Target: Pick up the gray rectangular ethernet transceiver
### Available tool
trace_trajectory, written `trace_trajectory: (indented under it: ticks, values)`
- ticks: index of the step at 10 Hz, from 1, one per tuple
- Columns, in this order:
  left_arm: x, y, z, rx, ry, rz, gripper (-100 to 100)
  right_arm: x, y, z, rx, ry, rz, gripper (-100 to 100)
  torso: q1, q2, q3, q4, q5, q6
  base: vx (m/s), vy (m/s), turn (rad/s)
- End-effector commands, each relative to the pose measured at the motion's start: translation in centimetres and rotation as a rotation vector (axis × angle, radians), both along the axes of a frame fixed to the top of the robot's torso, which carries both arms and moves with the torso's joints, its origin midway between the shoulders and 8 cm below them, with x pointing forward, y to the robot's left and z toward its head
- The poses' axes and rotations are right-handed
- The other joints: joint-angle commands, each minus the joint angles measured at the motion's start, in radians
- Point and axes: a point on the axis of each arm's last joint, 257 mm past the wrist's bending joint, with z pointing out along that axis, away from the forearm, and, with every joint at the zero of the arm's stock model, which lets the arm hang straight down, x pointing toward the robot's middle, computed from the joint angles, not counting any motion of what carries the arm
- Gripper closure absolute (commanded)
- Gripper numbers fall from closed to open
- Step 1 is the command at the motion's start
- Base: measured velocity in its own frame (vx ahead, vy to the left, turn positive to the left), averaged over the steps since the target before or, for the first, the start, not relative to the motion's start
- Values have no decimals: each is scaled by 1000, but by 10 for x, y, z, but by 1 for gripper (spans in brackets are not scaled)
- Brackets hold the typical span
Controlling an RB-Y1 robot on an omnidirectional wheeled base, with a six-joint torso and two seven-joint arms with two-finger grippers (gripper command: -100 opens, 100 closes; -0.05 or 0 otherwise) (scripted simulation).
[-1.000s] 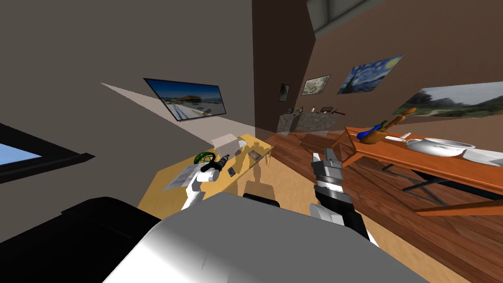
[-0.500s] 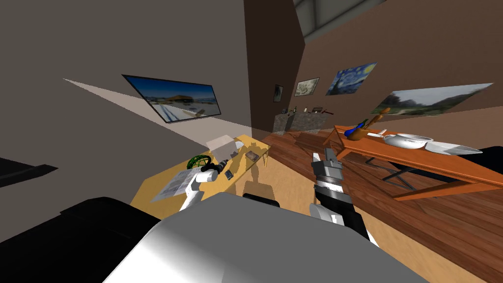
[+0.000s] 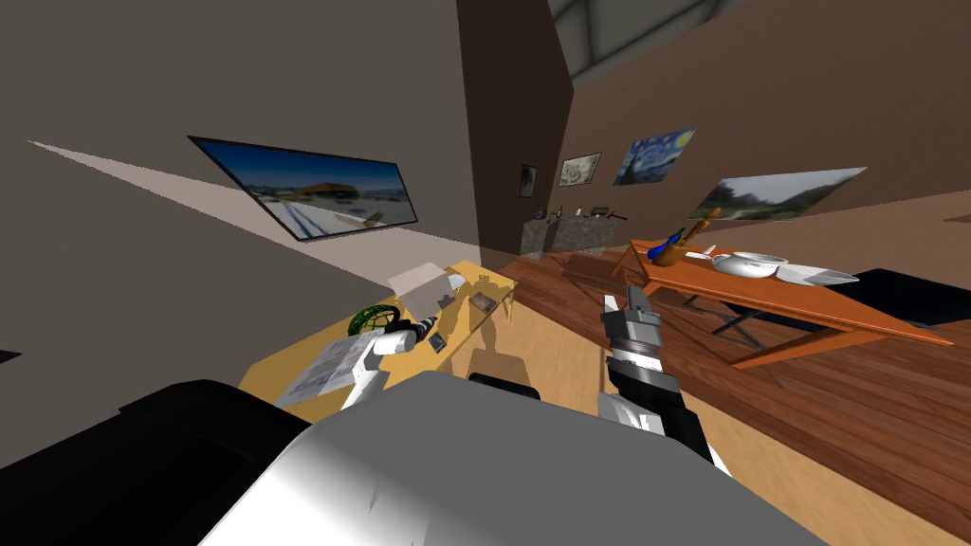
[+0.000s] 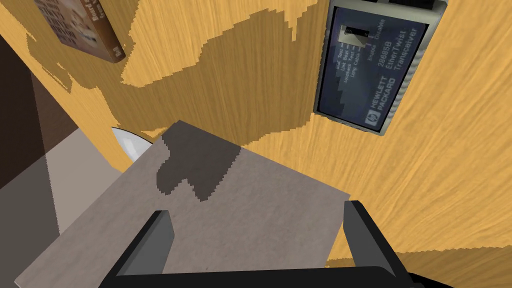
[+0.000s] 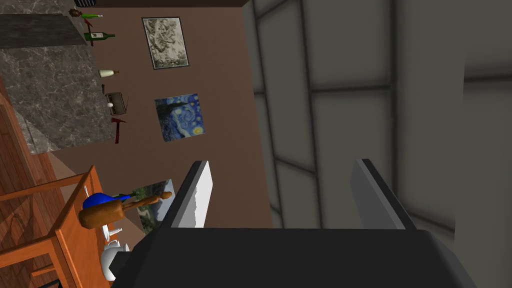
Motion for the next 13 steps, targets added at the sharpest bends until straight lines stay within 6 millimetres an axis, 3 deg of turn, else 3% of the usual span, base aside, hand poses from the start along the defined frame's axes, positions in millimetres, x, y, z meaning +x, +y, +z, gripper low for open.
trace_trajectory:
  ticks: [1, 4, 5, 6, 7, 10, 11, 13]
  values:
    - [-19, 10, -20, -13, 82, 9, -100, 0, 0, 0, 0, 0, 0, 0, 0, 0, 0, 0, 0, 0, 36, 18, -165]
    - [-55, 24, -47, -40, 210, 27, -100, 0, 0, 0, 0, 0, 0, 0, 1, -1, -1, 0, 0, 0, 43, 23, -173]
    - [-56, 23, -48, -41, 212, 27, -100, 0, 0, 0, 0, 0, 0, 0, 0, -1, -1, 0, 0, 0, 27, 12, -81]
    - [-74, 29, -59, -56, 271, 36, -100, 0, 0, 0, 0, 0, 0, 0, 0, -1, 0, 0, 0, 0, 30, 13, -181]
    - [-74, 29, -59, -56, 271, 36, -100, 0, 0, 0, 0, 0, 0, 0, -1, -1, 0, 0, 0, 0, 24, 13, -82]
    - [-123, 40, -85, -104, 420, 60, -100, 0, 0, 0, 0, 0, 0, 0, 0, -1, -1, 0, 0, 0, 44, 19, -185]
    - [-123, 40, -85, -105, 421, 60, -100, 0, 0, 0, 0, 0, 0, 0, 0, -2, -1, 0, 0, 0, 41, 16, -48]
    - [-151, 44, -97, -136, 501, 73, -100, 0, 0, 0, 0, 0, 0, 0, -1, -1, -1, 0, 0, 0, 38, 7, -136]
